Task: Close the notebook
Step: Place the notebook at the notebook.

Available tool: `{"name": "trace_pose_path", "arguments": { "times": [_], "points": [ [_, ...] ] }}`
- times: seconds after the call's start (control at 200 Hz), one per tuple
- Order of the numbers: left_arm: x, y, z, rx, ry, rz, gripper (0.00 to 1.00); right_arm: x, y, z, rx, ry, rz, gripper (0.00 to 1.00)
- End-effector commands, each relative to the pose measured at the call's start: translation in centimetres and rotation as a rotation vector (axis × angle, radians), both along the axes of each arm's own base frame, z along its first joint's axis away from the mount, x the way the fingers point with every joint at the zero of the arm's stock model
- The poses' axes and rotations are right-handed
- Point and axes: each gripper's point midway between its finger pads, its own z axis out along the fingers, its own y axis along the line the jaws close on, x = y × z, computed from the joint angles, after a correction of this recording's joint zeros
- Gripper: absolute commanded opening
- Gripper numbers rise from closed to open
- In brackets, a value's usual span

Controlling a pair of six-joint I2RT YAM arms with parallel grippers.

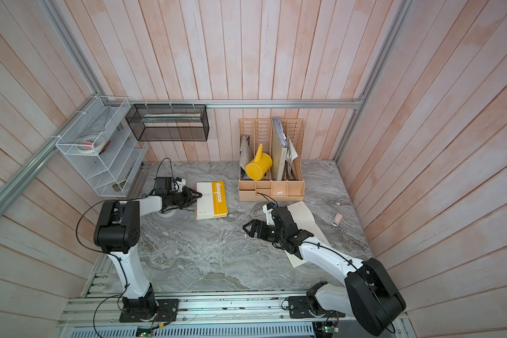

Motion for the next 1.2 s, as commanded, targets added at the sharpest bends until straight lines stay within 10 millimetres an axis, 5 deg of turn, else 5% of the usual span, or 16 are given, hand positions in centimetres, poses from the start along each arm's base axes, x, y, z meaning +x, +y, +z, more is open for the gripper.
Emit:
{"name": "trace_pose_path", "arguments": {
  "times": [0.0, 0.955, 1.195],
  "points": [
    [0.2, 0.6, 1.4, 0.036, -0.029, 0.010, 0.29, -0.2, -0.2, 0.3, 0.013, -0.002, 0.002, 0.98],
    [0.6, 2.3, 3.4, 0.166, -0.018, 0.052, 0.32, -0.2, 0.0, 0.5, 0.021, -0.004, 0.006, 0.98],
    [0.1, 5.2, 5.6, 0.343, -0.051, 0.133, 0.47, -0.2, -0.1, 0.4, 0.013, -0.005, 0.009, 0.98]
  ]
}}
